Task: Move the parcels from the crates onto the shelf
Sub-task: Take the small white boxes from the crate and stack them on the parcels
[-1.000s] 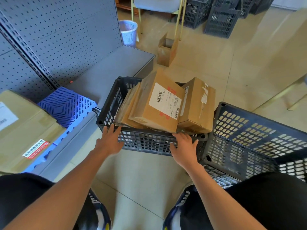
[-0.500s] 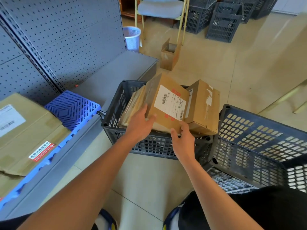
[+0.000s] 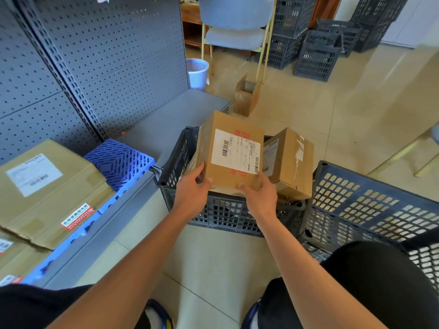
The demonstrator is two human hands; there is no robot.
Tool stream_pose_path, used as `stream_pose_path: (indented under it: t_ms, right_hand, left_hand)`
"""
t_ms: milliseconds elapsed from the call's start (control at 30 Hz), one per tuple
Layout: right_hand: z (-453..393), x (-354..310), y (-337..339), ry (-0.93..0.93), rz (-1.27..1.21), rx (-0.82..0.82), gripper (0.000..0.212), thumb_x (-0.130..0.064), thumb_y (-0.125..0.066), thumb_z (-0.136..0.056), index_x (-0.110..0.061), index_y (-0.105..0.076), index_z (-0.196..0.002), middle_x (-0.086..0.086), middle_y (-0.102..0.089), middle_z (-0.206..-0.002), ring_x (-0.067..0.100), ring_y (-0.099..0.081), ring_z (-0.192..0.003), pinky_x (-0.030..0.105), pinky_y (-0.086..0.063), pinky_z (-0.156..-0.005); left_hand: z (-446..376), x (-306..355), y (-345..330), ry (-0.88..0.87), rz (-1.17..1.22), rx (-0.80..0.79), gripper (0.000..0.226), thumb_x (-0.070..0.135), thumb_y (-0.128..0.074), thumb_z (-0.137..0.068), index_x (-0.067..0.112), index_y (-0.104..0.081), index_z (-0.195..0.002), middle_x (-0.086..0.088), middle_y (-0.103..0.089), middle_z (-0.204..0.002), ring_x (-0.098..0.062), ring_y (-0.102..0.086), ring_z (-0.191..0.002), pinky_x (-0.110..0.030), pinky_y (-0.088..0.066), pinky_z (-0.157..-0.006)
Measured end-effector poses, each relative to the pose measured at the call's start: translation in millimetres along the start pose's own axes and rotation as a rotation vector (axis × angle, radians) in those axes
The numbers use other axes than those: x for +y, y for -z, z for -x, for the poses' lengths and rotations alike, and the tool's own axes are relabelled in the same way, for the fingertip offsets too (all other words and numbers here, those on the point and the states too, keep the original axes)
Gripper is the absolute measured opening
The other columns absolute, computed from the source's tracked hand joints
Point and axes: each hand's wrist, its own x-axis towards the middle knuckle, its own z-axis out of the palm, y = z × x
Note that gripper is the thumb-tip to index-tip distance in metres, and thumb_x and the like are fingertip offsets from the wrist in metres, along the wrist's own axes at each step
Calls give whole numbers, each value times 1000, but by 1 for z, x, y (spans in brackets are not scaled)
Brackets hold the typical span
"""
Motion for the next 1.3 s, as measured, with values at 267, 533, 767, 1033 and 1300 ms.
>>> stream_pose_path:
  t_ms: [267, 533, 767, 1033, 1300]
  right_hand:
    - [36, -56, -14, 100, -14, -9, 81, -21, -86, -78, -25, -44, -147, 1, -42, -140, 21, -49, -128, 48, -45, -112]
    - [51, -115, -33, 327, -58, -119, 74, -40, -85, -71, -39, -52, -137, -6, -50, -133, 15, -53, -121, 42, -54, -99]
    - [53, -137, -70, 372, -273, -383, 58, -43, -83, -75, -55, -50, -122, -16, -63, -121, 12, -61, -116, 46, -58, -93]
    - [46, -145, -115, 338, -272, -631, 58, -13, -81, -85, -42, -53, -128, -11, -64, -121, 17, -66, -113, 44, -62, -86]
    - [48, -150, -142, 431, -64, -934, 61, -9, -78, -87, -46, -56, -129, -9, -67, -121, 14, -66, -113, 44, -61, -89]
  left_hand:
    - [31, -2, 51, -13, 232, 108, 51, 17, -57, -102, 41, -48, -146, 16, -67, -123, -3, -66, -105, -20, -57, -81]
    - [52, 4, 92, 26, 477, 290, 68, 7, -48, -105, 36, -20, -159, 7, -59, -138, -8, -60, -121, -32, -50, -102]
    - [62, -5, 117, 94, 570, 395, 75, 19, -53, -105, 40, -8, -161, 6, -53, -136, -11, -61, -115, -36, -48, -101]
    - [76, -27, 184, 184, 366, 484, 64, 24, -61, -101, 39, -25, -152, 11, -45, -135, 1, -58, -99, -18, -48, -64]
    - [88, -74, 293, 275, 145, 688, 81, 44, -72, -91, 32, -29, -157, 4, -41, -155, -16, -45, -138, -42, -39, -115]
